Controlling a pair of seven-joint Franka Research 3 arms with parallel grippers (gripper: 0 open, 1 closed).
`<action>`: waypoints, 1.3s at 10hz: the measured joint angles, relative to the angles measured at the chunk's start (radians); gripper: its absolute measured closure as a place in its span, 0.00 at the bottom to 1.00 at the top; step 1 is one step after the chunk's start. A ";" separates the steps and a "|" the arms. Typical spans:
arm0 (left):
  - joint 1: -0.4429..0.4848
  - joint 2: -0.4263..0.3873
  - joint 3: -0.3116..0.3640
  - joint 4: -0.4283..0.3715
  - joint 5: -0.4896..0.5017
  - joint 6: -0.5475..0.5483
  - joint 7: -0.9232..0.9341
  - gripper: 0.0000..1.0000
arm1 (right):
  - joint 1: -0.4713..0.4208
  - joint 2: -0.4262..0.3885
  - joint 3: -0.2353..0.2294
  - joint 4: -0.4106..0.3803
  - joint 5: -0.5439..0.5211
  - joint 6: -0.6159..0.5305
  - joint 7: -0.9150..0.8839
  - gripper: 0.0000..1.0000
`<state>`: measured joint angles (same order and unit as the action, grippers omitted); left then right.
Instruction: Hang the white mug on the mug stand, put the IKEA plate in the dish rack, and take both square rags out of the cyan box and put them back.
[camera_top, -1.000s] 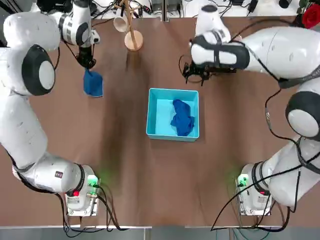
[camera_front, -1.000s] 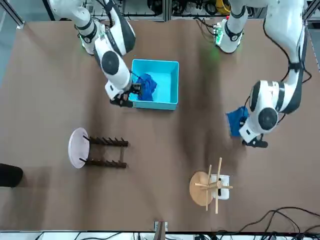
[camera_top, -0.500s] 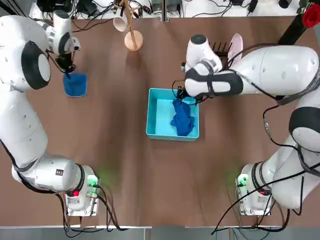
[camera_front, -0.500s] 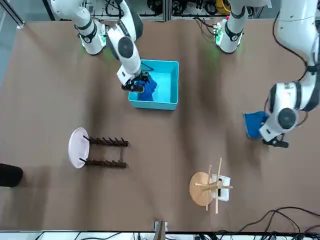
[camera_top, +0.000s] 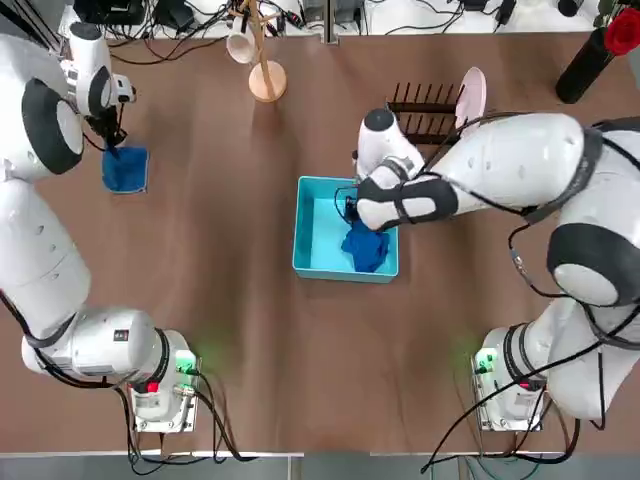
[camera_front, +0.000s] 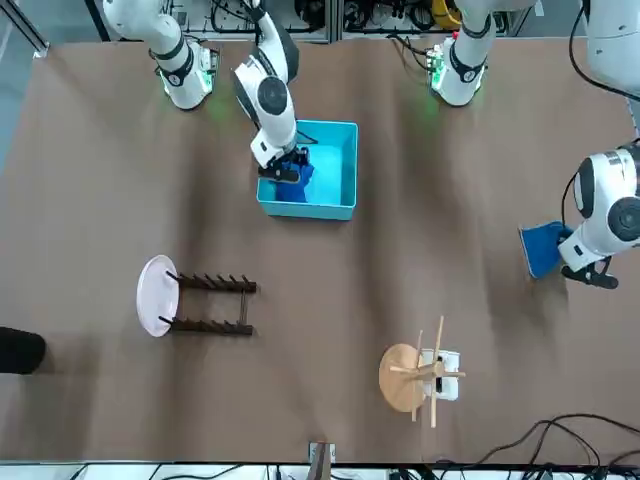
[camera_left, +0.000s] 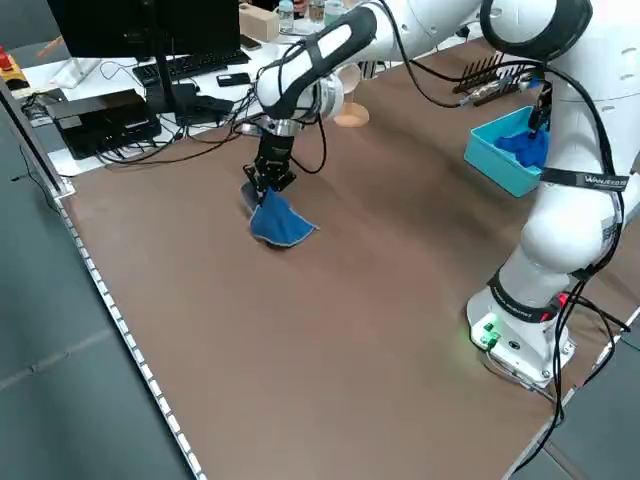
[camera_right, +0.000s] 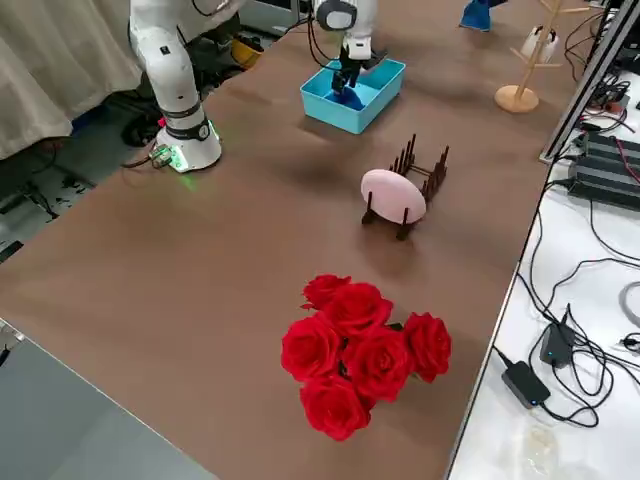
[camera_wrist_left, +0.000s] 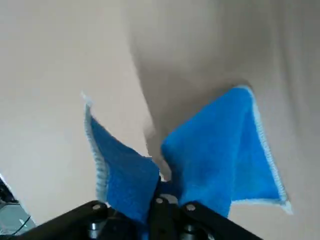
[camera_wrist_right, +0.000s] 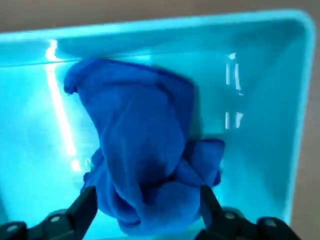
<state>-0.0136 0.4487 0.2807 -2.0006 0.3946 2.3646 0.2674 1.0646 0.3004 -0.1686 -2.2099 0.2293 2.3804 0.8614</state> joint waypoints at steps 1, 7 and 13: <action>-0.002 0.006 -0.067 -0.006 0.000 0.000 -0.078 0.96 | 0.003 0.008 0.000 0.000 0.000 0.004 0.005 0.30; -0.025 0.024 -0.424 0.017 -0.001 0.002 -0.586 0.96 | -0.057 0.000 -0.035 0.045 -0.001 -0.117 -0.012 0.96; -0.041 0.025 -0.451 -0.019 0.001 -0.068 -0.656 0.96 | -0.244 -0.116 -0.055 0.300 -0.004 -0.572 -0.125 0.96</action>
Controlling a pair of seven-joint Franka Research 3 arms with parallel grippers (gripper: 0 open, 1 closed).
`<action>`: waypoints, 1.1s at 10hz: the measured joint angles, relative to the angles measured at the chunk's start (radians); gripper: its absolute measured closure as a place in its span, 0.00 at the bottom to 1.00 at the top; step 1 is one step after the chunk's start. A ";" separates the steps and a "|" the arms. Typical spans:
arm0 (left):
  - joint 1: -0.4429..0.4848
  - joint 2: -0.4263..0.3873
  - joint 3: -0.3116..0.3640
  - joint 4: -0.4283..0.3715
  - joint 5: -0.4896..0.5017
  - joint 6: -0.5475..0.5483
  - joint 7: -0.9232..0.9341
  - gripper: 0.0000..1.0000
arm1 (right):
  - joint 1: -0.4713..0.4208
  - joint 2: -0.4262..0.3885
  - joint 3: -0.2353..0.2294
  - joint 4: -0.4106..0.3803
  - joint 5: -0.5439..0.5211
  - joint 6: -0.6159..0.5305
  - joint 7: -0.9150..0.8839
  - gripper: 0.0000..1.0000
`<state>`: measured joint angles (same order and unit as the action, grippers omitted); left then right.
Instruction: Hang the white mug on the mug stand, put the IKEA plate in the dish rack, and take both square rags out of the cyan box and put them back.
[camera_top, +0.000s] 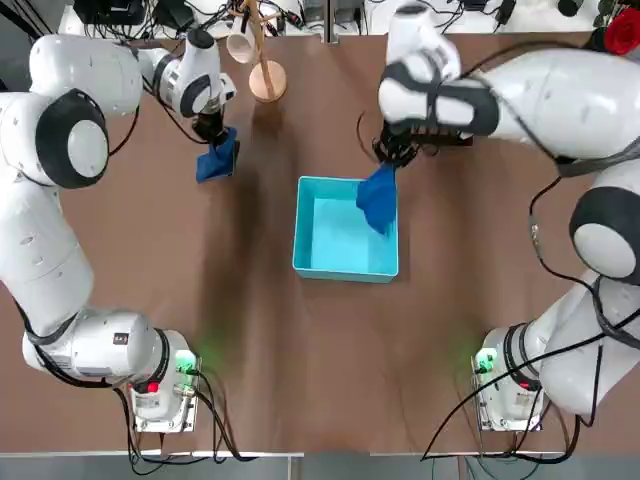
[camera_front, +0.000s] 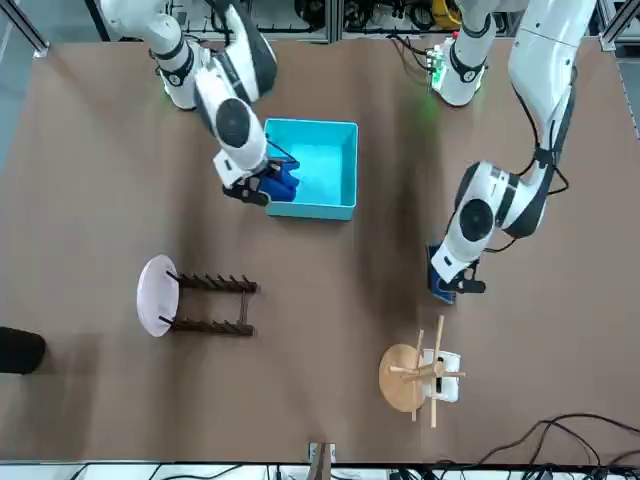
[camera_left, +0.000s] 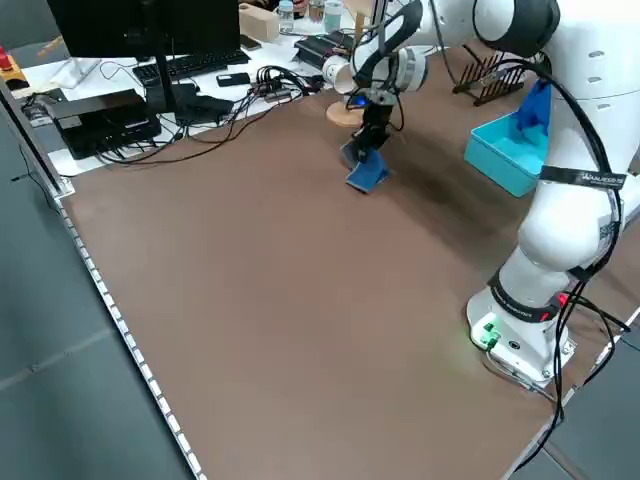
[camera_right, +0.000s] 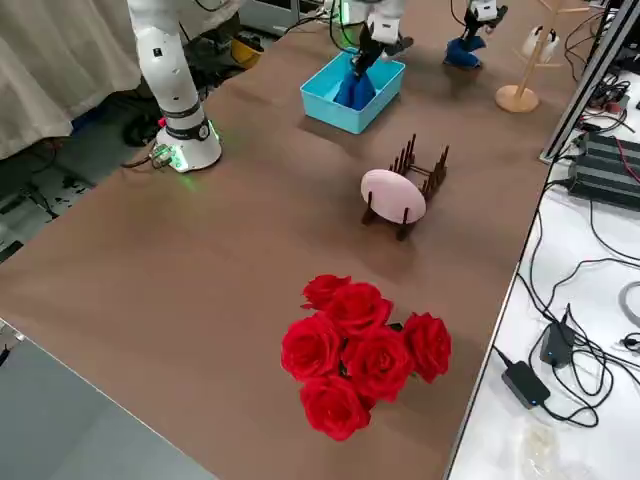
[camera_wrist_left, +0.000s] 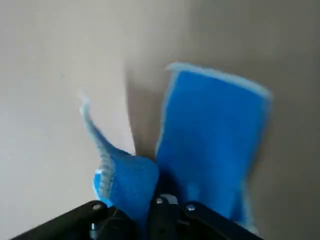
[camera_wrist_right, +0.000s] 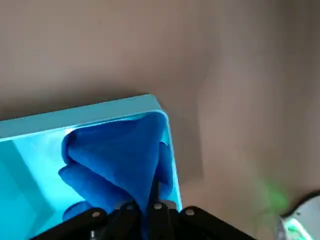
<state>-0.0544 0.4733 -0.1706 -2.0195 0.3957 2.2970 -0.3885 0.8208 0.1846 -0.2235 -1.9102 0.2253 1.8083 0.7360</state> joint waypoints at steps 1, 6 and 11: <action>0.005 0.000 0.049 -0.020 0.000 0.000 0.044 0.96 | -0.060 -0.022 -0.002 0.066 -0.010 -0.101 -0.051 0.96; 0.018 -0.026 0.413 -0.124 0.015 0.129 0.483 0.96 | -0.371 -0.076 -0.008 0.162 -0.085 -0.295 -0.416 0.96; 0.050 -0.028 0.631 -0.134 0.002 0.275 0.815 0.96 | -0.417 -0.061 0.007 -0.117 -0.097 0.035 -0.477 0.96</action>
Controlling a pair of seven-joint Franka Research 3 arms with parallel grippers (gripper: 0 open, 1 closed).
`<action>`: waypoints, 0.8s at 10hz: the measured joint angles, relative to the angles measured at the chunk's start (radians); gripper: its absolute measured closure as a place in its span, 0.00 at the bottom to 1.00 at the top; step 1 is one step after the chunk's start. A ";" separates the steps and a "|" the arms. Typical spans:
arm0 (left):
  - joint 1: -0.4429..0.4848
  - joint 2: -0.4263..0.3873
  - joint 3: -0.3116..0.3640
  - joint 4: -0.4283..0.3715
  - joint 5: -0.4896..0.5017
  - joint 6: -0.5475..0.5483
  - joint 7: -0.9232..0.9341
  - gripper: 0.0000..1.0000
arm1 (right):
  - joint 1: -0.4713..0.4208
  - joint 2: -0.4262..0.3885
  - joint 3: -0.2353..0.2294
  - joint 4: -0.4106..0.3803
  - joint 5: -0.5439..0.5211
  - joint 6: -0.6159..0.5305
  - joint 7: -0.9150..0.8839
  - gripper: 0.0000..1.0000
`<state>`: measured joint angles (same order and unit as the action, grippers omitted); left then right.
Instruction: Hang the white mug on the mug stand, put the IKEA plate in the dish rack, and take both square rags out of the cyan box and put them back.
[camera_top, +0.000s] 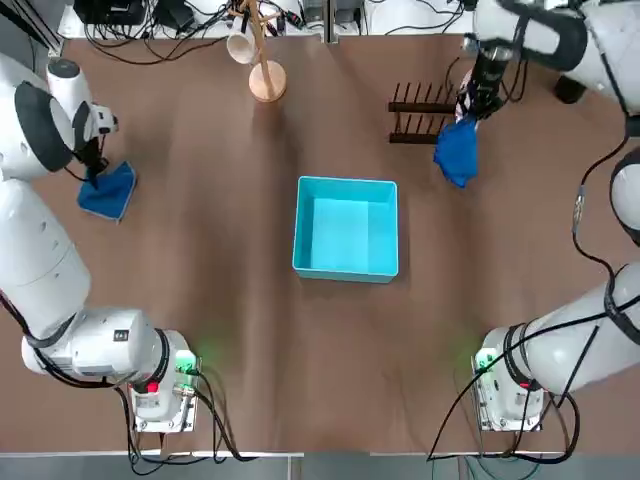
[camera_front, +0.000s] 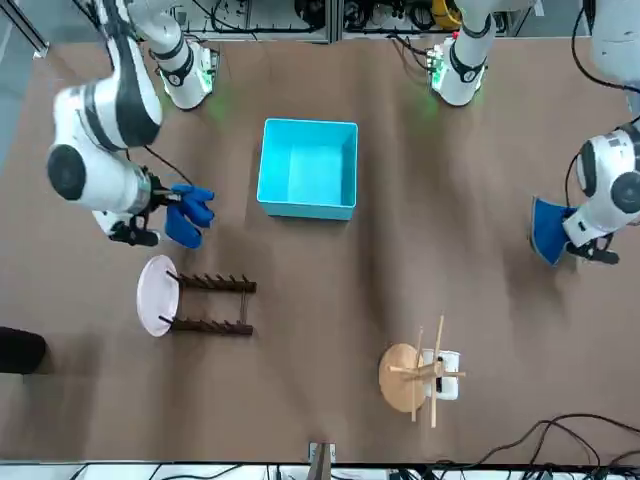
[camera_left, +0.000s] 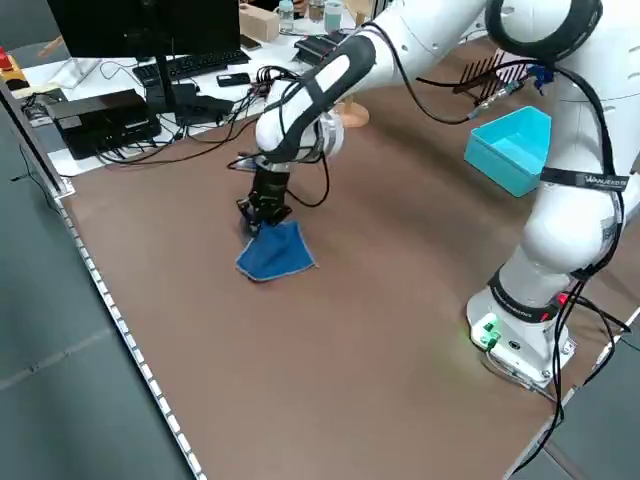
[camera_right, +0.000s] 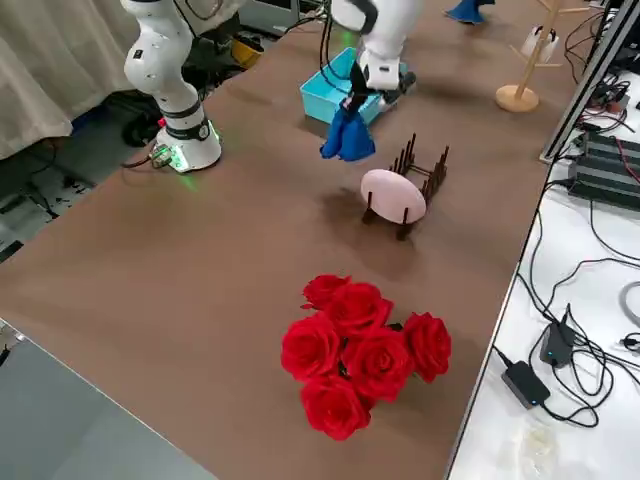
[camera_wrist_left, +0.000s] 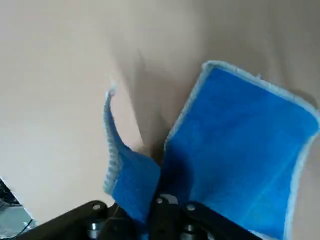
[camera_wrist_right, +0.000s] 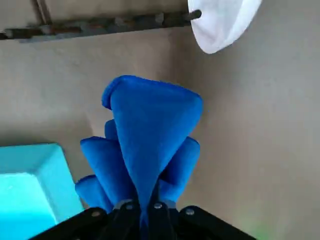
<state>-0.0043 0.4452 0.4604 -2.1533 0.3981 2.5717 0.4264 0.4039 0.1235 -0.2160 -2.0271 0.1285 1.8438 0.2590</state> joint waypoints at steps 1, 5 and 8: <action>-0.006 0.001 -0.018 0.000 -0.026 0.001 -0.013 0.96 | 0.000 0.005 0.004 -0.056 0.000 0.077 0.000 0.96; -0.016 -0.004 -0.266 -0.005 -0.049 -0.034 -0.334 0.96 | -0.061 0.024 -0.002 -0.178 -0.013 0.305 -0.167 0.96; -0.024 -0.056 -0.487 0.005 -0.050 -0.114 -0.598 0.96 | -0.224 0.084 -0.006 -0.229 -0.023 0.433 -0.438 0.96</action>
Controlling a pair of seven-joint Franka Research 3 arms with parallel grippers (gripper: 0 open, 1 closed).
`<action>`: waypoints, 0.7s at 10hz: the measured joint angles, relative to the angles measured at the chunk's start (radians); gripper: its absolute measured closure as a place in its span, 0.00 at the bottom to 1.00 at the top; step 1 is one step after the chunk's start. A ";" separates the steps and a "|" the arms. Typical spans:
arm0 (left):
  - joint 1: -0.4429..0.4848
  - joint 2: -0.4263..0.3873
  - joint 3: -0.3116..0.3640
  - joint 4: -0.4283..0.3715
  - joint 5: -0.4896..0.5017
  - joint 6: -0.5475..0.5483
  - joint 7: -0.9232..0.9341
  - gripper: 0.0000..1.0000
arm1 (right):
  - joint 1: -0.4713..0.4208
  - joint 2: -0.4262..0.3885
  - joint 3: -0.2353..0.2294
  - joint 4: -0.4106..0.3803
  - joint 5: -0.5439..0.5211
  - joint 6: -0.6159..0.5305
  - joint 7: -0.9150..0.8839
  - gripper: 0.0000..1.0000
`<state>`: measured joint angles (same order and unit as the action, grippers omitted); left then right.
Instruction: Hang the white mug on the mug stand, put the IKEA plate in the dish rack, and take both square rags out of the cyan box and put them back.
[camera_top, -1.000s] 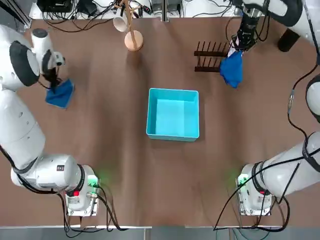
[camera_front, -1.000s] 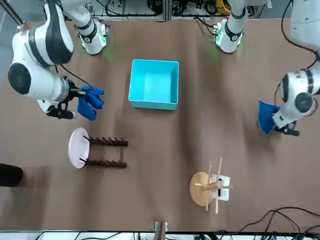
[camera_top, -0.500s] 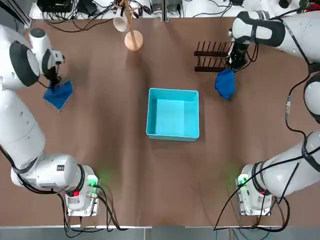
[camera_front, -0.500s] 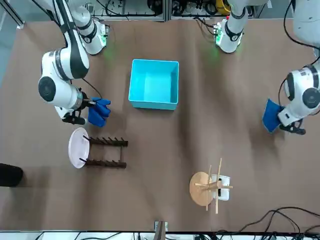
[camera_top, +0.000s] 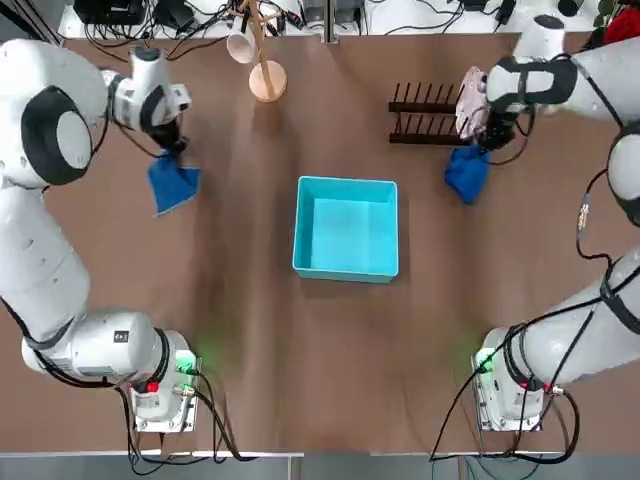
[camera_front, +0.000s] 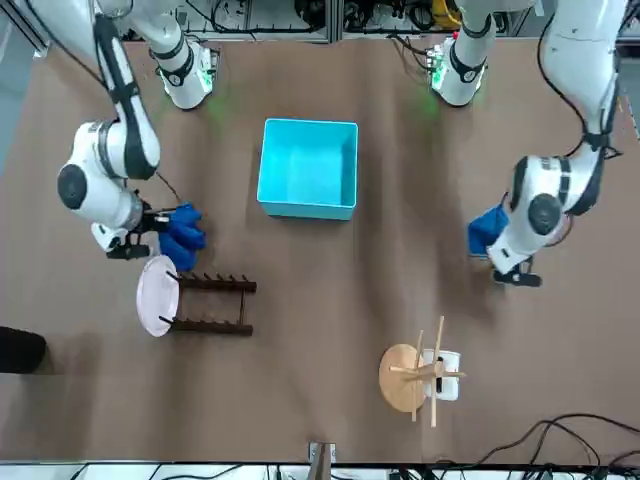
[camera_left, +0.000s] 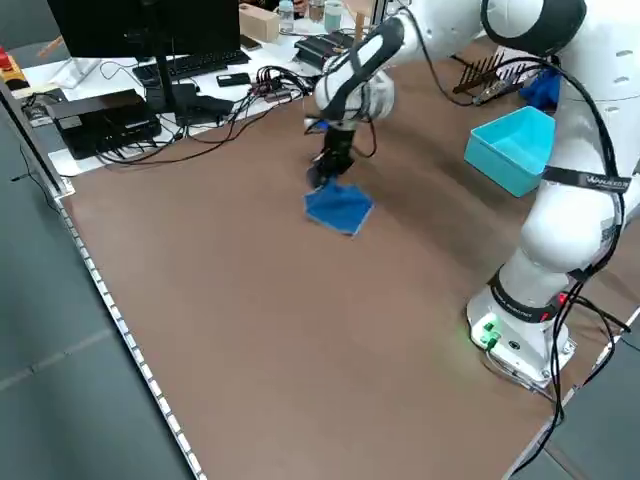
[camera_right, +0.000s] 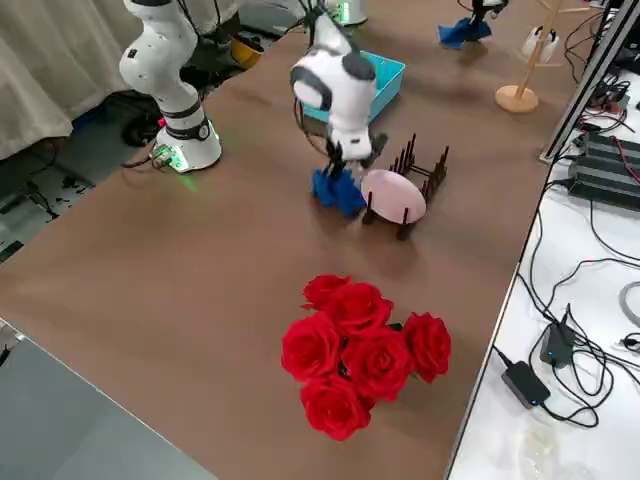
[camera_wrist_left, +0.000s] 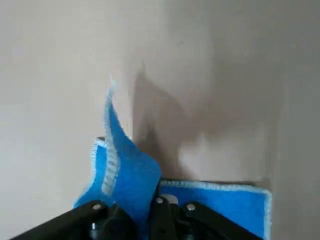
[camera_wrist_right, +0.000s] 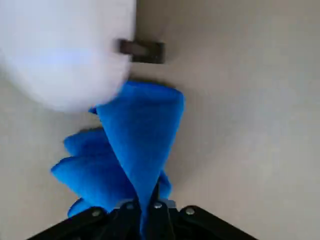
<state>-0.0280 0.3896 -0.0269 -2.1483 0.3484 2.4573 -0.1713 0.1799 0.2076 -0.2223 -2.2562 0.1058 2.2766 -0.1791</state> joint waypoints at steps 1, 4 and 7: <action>-0.001 -0.020 -0.041 0.008 0.000 -0.010 -0.045 0.96 | -0.052 0.005 -0.001 0.000 -0.006 0.004 -0.078 0.96; 0.005 -0.179 -0.119 0.039 0.000 -0.215 -0.060 0.96 | -0.194 0.005 -0.003 0.008 -0.024 0.009 -0.294 0.96; 0.002 -0.412 -0.228 0.046 -0.092 -0.424 -0.060 0.96 | -0.281 0.006 -0.003 0.019 -0.033 0.009 -0.413 0.96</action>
<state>-0.0255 -0.0222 -0.2552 -2.1027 0.2566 2.0338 -0.2311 -0.1010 0.2131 -0.2254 -2.2372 0.0728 2.2858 -0.5921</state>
